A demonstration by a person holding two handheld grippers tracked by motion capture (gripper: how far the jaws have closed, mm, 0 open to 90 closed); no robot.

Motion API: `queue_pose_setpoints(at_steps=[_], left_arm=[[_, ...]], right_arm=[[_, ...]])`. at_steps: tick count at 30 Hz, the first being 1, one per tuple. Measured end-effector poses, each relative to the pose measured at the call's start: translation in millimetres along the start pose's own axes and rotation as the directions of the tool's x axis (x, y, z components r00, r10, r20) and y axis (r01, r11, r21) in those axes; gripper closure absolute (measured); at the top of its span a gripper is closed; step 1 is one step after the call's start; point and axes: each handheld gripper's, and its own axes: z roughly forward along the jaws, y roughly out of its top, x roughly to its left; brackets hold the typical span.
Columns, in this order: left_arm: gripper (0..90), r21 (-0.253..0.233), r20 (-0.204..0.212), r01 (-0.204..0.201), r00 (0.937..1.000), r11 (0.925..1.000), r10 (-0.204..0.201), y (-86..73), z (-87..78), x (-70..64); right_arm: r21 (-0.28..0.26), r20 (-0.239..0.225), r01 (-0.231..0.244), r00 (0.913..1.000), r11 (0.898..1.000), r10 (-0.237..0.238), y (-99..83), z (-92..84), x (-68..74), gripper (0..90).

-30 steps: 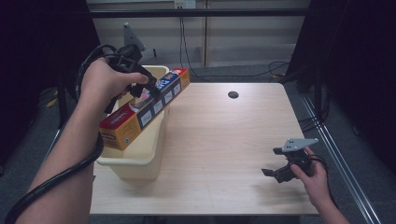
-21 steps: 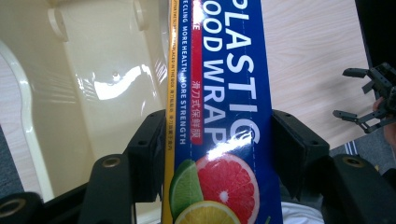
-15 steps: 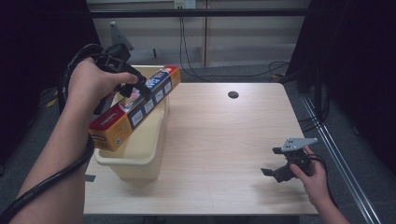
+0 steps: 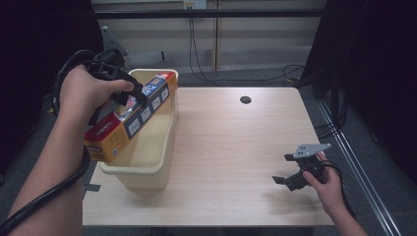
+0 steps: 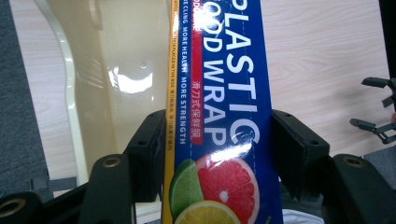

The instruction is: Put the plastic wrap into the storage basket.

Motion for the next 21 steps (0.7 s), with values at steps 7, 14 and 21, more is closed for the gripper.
queue_pose_setpoints(at_steps=[7,14,21], left_arm=[[41.4,-0.009,-0.033,0.025,0.9991,0.9996,-0.025,-3.7,0.9,7.8],[41.4,-0.016,-0.051,0.037,0.998,0.9992,-0.038,-5.0,4.2,11.7],[41.3,-0.015,-0.063,0.054,0.9965,0.9984,-0.055,-6.1,9.8,13.5]], right_arm=[[-0.003,-0.008,0.008,0.9999,1.0,-0.008,1.6,2.1,-0.2,1.9],[-0.003,-0.005,0.012,0.9999,1.0,-0.012,1.8,2.6,0.0,1.9],[-0.001,-0.004,0.014,0.9999,1.0,-0.014,1.7,2.9,0.5,1.9]])
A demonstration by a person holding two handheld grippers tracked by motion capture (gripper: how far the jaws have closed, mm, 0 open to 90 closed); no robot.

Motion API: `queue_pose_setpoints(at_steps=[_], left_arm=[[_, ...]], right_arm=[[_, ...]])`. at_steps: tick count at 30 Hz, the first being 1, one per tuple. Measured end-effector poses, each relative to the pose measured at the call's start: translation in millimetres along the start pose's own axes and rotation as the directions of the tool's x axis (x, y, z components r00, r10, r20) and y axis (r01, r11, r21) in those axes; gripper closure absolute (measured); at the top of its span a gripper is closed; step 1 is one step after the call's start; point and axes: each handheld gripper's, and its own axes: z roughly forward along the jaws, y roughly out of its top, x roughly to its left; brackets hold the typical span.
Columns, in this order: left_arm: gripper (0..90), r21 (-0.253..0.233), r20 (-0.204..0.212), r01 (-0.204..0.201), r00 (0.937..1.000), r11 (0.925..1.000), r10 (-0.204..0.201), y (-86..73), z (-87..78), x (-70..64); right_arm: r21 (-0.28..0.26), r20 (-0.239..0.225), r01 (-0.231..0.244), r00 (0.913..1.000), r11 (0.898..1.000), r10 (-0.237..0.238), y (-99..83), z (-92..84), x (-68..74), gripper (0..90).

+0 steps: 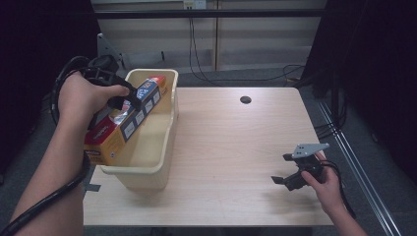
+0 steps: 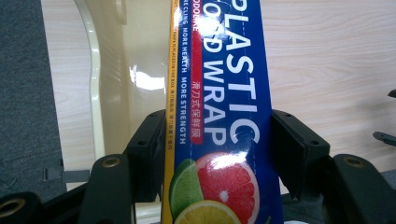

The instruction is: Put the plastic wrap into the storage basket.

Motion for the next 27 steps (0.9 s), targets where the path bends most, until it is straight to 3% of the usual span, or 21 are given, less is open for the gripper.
queue_pose_setpoints(at_steps=[14,27], left_arm=[[41.2,0.012,-0.037,0.013,0.9993,0.9998,-0.013,0.2,20.7,0.7],[41.2,0.039,-0.034,0.027,0.9991,0.9989,-0.026,0.4,42.1,0.9]], right_arm=[[0.003,-0.003,-0.002,1.0,1.0,0.002,0.0,0.0,0.5,1.9],[0.0,-0.002,0.001,1.0,1.0,-0.001,-0.1,0.1,0.1,1.9]])
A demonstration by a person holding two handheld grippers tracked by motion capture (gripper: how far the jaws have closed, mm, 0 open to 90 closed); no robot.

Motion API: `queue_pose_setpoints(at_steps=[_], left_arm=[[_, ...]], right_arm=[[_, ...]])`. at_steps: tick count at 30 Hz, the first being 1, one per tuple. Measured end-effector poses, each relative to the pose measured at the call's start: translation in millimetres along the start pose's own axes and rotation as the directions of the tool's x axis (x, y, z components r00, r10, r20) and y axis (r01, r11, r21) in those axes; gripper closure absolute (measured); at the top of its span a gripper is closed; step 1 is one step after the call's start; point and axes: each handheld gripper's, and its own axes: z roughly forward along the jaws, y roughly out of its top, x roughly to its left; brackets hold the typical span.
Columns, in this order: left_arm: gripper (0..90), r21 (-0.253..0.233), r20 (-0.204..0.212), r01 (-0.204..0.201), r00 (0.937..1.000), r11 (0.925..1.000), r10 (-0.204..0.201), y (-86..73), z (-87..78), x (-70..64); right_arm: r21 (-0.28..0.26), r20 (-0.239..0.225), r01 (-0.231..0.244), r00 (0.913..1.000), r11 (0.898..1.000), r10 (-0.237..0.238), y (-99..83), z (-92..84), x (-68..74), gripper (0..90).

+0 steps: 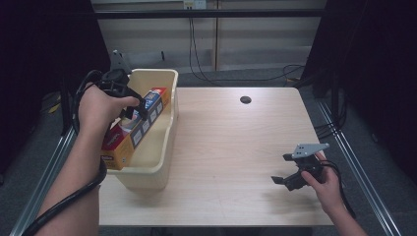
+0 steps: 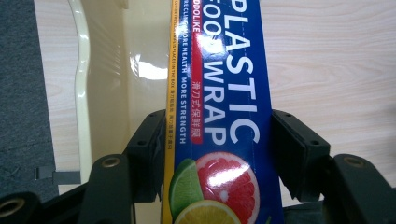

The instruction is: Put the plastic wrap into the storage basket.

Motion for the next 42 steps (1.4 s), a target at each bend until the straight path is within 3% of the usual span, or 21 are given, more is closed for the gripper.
queue_pose_setpoints(at_steps=[17,42], left_arm=[[41.1,0.027,0.015,0.016,0.9997,0.9995,-0.017,-1.4,21.6,0.9],[41.0,0.059,0.006,0.032,0.9995,0.9977,-0.032,-2.8,48.9,-4.6]], right_arm=[[0.002,0.001,0.0,1.0,1.0,0.0,0.0,0.0,0.1,1.9],[0.002,-0.002,0.0,1.0,1.0,0.0,0.1,-0.5,0.6,1.9]])
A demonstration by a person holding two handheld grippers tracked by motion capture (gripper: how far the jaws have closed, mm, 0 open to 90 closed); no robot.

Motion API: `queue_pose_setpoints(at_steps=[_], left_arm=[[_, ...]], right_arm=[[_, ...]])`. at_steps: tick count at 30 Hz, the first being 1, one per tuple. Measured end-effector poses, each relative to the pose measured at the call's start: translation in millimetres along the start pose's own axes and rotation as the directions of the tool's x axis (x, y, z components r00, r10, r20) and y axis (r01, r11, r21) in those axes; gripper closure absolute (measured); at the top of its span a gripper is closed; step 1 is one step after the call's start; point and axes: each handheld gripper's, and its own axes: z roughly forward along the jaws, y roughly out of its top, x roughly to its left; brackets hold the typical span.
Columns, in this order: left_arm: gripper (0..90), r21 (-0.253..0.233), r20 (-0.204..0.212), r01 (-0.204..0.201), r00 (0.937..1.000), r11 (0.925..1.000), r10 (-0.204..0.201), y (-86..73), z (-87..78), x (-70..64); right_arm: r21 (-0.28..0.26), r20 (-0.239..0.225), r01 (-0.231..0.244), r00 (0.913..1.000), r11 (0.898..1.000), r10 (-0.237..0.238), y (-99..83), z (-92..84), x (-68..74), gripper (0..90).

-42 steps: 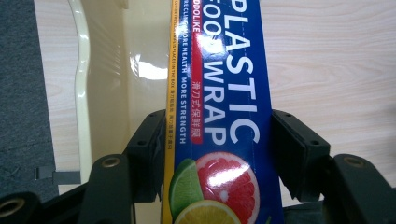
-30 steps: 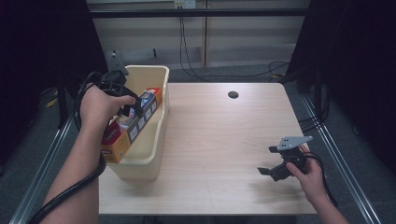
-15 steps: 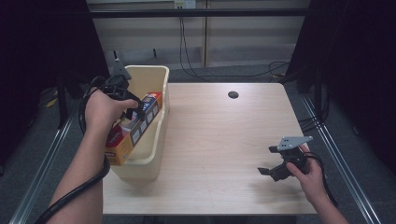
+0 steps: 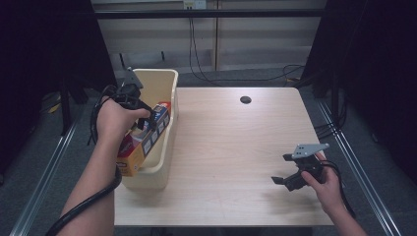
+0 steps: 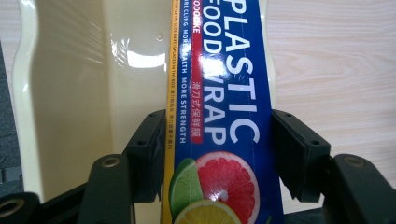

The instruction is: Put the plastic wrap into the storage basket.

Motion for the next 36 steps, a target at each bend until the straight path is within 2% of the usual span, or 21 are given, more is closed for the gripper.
queue_pose_setpoints(at_steps=[25,36], left_arm=[[40.8,0.016,-0.017,0.029,0.9994,0.9994,-0.029,-2.2,22.2,0.0],[40.7,0.025,-0.012,0.042,0.9991,0.9988,-0.042,-3.6,29.7,2.0]], right_arm=[[-0.005,0.005,0.005,1.0,1.0,-0.005,0.2,-0.1,0.2,1.9],[-0.002,0.0,0.002,1.0,1.0,-0.002,0.5,0.2,0.4,1.9]])
